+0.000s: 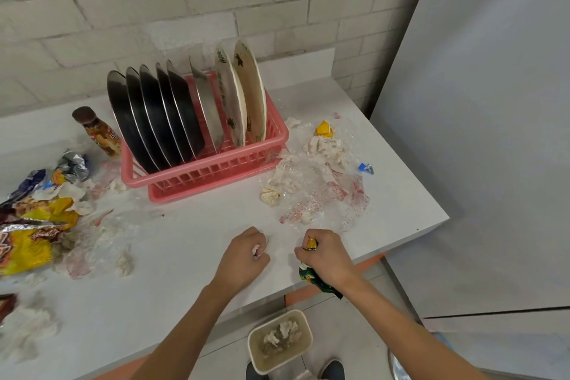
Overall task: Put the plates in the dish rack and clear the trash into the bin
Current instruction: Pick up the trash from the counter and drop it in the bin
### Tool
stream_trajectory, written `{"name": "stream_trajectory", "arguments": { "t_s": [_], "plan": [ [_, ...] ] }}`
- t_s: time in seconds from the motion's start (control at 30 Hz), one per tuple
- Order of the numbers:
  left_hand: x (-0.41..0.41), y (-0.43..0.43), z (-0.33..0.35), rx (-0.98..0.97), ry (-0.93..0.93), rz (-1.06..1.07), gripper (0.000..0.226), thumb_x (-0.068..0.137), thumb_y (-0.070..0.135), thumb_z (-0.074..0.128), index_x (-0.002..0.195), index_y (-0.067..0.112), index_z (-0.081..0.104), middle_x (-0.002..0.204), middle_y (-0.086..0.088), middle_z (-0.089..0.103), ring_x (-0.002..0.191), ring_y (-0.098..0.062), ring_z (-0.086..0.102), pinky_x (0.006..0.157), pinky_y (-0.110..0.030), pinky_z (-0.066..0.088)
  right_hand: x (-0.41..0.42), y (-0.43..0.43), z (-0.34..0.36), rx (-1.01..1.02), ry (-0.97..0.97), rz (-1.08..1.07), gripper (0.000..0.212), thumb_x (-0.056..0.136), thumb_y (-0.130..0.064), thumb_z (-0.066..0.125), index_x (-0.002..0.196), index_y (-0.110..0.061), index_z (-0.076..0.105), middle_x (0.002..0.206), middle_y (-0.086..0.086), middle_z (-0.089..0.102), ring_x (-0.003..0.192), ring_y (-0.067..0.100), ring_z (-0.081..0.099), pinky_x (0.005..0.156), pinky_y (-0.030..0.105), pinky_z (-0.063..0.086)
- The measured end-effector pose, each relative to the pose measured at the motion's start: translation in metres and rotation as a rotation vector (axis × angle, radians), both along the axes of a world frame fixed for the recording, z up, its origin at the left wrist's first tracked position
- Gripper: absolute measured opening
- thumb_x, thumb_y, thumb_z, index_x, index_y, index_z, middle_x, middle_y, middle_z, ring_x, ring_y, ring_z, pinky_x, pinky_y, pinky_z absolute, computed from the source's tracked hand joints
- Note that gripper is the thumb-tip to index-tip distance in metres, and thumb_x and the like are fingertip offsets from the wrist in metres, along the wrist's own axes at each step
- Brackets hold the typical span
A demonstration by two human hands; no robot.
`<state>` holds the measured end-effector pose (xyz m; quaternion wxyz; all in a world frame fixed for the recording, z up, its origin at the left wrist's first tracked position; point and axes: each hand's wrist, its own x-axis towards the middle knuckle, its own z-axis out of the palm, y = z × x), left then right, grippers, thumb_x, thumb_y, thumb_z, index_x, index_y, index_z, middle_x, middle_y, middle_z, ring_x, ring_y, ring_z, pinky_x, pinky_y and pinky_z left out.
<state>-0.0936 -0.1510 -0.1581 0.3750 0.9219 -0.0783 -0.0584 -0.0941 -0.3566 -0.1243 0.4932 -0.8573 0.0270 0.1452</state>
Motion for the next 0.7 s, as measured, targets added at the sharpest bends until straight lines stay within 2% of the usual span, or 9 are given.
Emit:
{"name": "stream_trajectory", "arguments": {
  "t_s": [0.17, 0.23, 0.3, 0.4, 0.5, 0.57, 0.7],
  "plan": [
    [-0.005, 0.004, 0.002, -0.100, -0.005, 0.047, 0.016, 0.067, 0.009, 0.053, 0.065, 0.022, 0.043, 0.072, 0.003, 0.055, 0.071, -0.011, 0.051, 0.065, -0.026, 0.041, -0.003, 0.006, -0.003, 0.040, 0.026, 0.019, 0.029, 0.080, -0.022, 0.074, 0.061, -0.019, 0.052, 0.060, -0.003, 0.048, 0.055, 0.011, 0.043, 0.056, 0.024, 0.037],
    [-0.008, 0.007, 0.004, -0.122, 0.018, 0.099, 0.021, 0.070, 0.007, 0.055, 0.064, 0.023, 0.043, 0.076, -0.001, 0.062, 0.074, -0.012, 0.055, 0.069, -0.021, 0.042, -0.005, 0.007, -0.003, 0.048, 0.037, 0.026, 0.029, 0.081, -0.023, 0.074, 0.062, -0.018, 0.053, 0.060, -0.002, 0.048, 0.054, 0.011, 0.043, 0.055, 0.023, 0.037],
    [-0.010, 0.010, 0.005, -0.146, 0.054, 0.160, 0.028, 0.072, 0.003, 0.058, 0.063, 0.023, 0.042, 0.074, -0.001, 0.064, 0.070, -0.013, 0.056, 0.063, -0.017, 0.040, -0.008, 0.009, -0.001, 0.054, 0.037, 0.031, 0.029, 0.081, -0.023, 0.074, 0.062, -0.018, 0.054, 0.059, -0.003, 0.048, 0.052, 0.008, 0.042, 0.053, 0.018, 0.036],
    [-0.014, 0.013, 0.008, -0.222, 0.099, 0.275, 0.030, 0.076, -0.001, 0.061, 0.064, 0.022, 0.045, 0.063, 0.000, 0.055, 0.061, -0.011, 0.047, 0.056, -0.021, 0.035, -0.013, 0.013, 0.000, 0.081, 0.026, 0.021, 0.029, 0.082, -0.022, 0.075, 0.064, -0.016, 0.054, 0.059, -0.004, 0.047, 0.051, 0.006, 0.039, 0.051, 0.016, 0.034],
    [-0.021, 0.012, 0.017, -0.362, 0.122, 0.351, 0.032, 0.075, -0.008, 0.055, 0.066, 0.023, 0.052, 0.067, -0.001, 0.057, 0.063, -0.013, 0.052, 0.057, -0.020, 0.041, -0.018, 0.022, 0.000, 0.107, 0.010, 0.012, 0.030, 0.082, -0.022, 0.075, 0.064, -0.016, 0.053, 0.058, -0.004, 0.045, 0.051, 0.007, 0.037, 0.052, 0.019, 0.033],
    [-0.028, 0.006, 0.024, -0.501, 0.142, 0.381, 0.028, 0.073, -0.008, 0.048, 0.070, 0.017, 0.059, 0.067, 0.002, 0.059, 0.060, -0.013, 0.053, 0.051, -0.023, 0.044, -0.021, 0.029, 0.001, 0.116, -0.014, 0.009, 0.030, 0.082, -0.021, 0.075, 0.062, -0.018, 0.052, 0.056, -0.006, 0.044, 0.052, 0.007, 0.037, 0.053, 0.021, 0.033],
    [-0.040, 0.000, 0.031, -0.665, 0.198, 0.455, 0.034, 0.076, -0.003, 0.043, 0.071, 0.015, 0.071, 0.074, 0.000, 0.069, 0.061, -0.012, 0.053, 0.050, -0.023, 0.040, -0.027, 0.043, 0.005, 0.125, -0.046, 0.025, 0.030, 0.081, -0.022, 0.074, 0.061, -0.022, 0.052, 0.054, -0.008, 0.044, 0.052, 0.007, 0.037, 0.054, 0.022, 0.032]
  ]
}}
